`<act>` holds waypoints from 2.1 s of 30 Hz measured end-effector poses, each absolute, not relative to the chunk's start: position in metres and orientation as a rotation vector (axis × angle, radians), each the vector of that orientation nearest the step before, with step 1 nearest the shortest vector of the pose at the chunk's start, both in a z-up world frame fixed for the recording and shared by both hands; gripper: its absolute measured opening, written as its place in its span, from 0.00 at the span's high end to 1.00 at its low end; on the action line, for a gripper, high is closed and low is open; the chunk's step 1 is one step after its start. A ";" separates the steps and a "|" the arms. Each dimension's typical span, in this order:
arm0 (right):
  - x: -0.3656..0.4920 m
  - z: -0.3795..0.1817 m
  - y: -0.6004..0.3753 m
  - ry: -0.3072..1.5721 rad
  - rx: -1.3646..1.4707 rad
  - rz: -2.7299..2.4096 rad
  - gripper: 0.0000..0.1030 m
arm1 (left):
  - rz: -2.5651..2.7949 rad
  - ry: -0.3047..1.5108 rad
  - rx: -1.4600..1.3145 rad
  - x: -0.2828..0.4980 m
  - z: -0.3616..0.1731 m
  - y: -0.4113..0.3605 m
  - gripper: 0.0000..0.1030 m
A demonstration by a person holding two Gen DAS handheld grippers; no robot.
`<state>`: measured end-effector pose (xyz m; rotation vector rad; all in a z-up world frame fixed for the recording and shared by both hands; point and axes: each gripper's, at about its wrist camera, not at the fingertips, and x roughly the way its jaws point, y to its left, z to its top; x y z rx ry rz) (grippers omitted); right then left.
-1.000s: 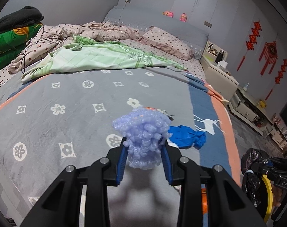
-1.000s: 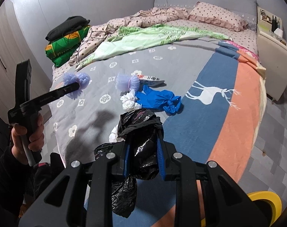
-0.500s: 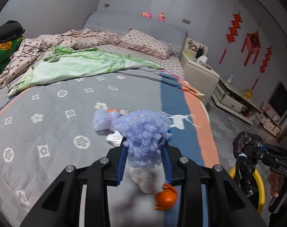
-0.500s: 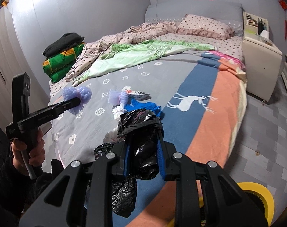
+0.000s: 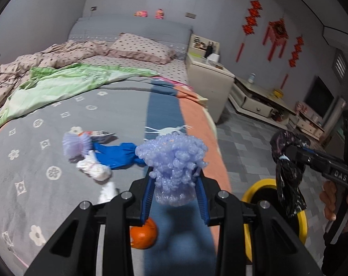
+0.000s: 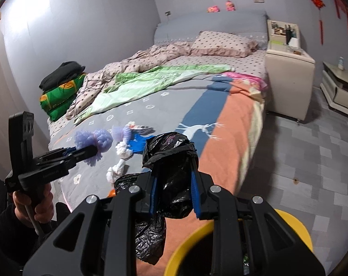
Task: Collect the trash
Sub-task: 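Carry the lilac ball with the left tool while the right tool carries the black bag to the bin, then open the left tool over the bin while the right tool releases the black bag, then move both tools back over the tissues and blue glove on the bed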
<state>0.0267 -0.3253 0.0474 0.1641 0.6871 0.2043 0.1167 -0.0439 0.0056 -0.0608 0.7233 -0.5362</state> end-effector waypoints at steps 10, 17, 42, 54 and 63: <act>-0.020 0.053 -0.376 0.674 0.169 0.094 0.77 | -0.649 0.752 -0.024 0.090 0.000 -0.097 0.70; -0.046 0.047 -0.409 0.680 0.178 0.025 0.77 | -0.718 0.788 0.048 0.070 -0.010 -0.141 0.70; -0.090 0.025 -0.486 0.720 0.329 -0.029 0.63 | -0.891 0.924 0.161 0.032 -0.052 -0.220 0.65; -0.091 0.041 -0.484 0.695 0.338 -0.019 0.50 | -0.887 0.900 0.141 0.031 -0.042 -0.207 0.25; -0.081 0.051 -0.467 0.647 0.321 0.036 0.48 | -0.826 0.888 0.110 0.044 -0.038 -0.185 0.19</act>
